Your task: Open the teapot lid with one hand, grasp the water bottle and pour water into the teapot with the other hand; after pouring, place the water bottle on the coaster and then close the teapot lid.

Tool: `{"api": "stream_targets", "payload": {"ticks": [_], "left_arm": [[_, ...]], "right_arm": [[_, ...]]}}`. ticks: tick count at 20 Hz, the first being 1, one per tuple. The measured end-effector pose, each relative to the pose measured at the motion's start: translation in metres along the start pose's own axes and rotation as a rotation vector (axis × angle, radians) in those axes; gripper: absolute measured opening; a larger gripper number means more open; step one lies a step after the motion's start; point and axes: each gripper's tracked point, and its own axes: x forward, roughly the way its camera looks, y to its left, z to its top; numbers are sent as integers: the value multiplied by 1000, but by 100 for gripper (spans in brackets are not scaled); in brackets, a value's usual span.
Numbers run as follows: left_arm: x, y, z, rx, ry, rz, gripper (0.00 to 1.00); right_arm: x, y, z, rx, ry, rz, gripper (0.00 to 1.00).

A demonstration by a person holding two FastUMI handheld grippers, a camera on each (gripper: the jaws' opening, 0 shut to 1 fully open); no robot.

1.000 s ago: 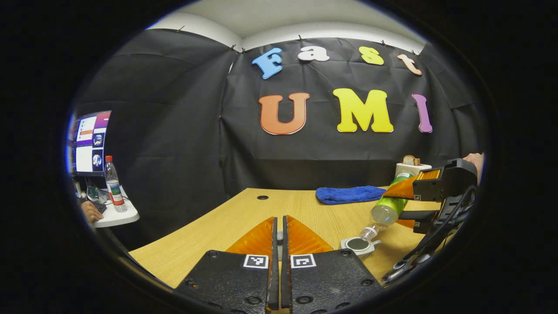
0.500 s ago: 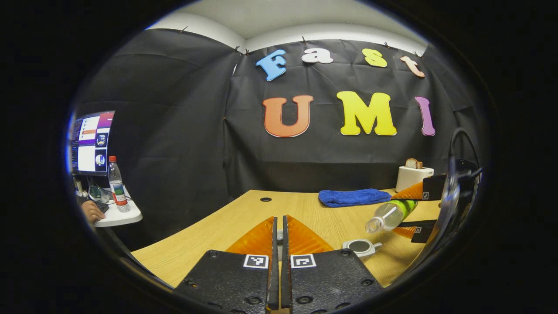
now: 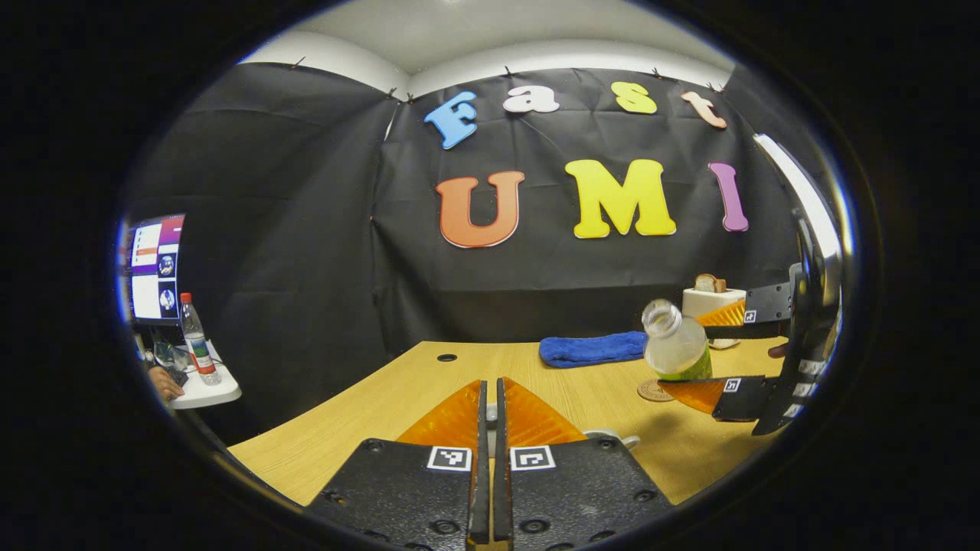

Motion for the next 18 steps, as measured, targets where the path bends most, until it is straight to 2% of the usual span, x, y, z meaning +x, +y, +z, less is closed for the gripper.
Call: {"api": "stream_targets", "payload": {"ticks": [6, 9, 12, 18], "left_arm": [[6, -30, 5, 29, 4, -55, 5], [6, -37, 5, 41, 3, -64, 4], [7, -39, 3, 48, 8, -60, 4], [5, -39, -1, 65, 9, -51, 4]], "right_arm": [[8, -63, -21, 396, -4, -60, 66], [24, -86, -30, 534, -7, -84, 65], [48, -92, -38, 661, -13, -65, 65], [90, -91, -68, 734, 4, -70, 65]]}}
